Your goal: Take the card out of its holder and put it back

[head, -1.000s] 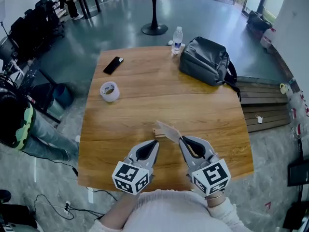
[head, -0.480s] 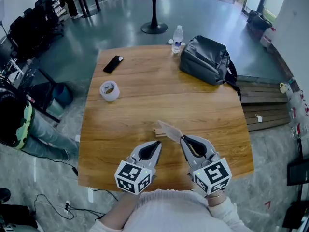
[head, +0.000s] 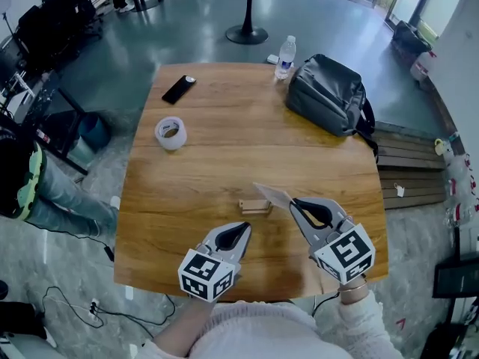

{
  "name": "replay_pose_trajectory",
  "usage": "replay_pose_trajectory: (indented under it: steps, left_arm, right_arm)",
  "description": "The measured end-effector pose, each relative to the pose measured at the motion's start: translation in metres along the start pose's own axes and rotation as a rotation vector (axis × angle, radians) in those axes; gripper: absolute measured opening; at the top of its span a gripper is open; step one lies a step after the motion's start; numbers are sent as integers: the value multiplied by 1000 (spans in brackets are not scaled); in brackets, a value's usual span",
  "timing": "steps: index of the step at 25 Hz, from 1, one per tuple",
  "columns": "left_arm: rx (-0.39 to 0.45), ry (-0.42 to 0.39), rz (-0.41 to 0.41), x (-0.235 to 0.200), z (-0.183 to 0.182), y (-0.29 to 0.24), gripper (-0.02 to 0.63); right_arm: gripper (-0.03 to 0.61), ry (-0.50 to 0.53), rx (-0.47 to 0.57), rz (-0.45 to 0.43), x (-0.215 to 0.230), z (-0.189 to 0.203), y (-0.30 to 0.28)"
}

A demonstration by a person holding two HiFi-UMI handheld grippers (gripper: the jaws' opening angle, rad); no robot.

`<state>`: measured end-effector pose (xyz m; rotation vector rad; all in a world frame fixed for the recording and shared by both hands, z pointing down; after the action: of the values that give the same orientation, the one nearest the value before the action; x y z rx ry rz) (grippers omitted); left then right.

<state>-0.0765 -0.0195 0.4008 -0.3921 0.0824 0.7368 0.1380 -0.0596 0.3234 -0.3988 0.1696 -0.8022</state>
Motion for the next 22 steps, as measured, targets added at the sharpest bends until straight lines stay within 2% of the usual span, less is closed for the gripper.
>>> replay_pose_trajectory:
  steps: [5, 22]
  left_arm:
    - [-1, 39, -17, -14, 2, -10, 9]
    - [-28, 154, -53, -34, 23, -23, 9]
  right_arm:
    - [12, 88, -75, -78, 12, -12, -23]
    - [12, 359, -343, -452, 23, -26, -80]
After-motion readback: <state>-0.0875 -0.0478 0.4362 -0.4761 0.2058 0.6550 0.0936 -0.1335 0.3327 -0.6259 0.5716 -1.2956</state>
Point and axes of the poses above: the fingertips, and each gripper's own axes: y backward along the fingers, x to its right, z out of its underside, the point moved 10 cm from there along y, backward along the fingers, and after that the axes turned 7 degrees about -y, right-handed, at the moved point
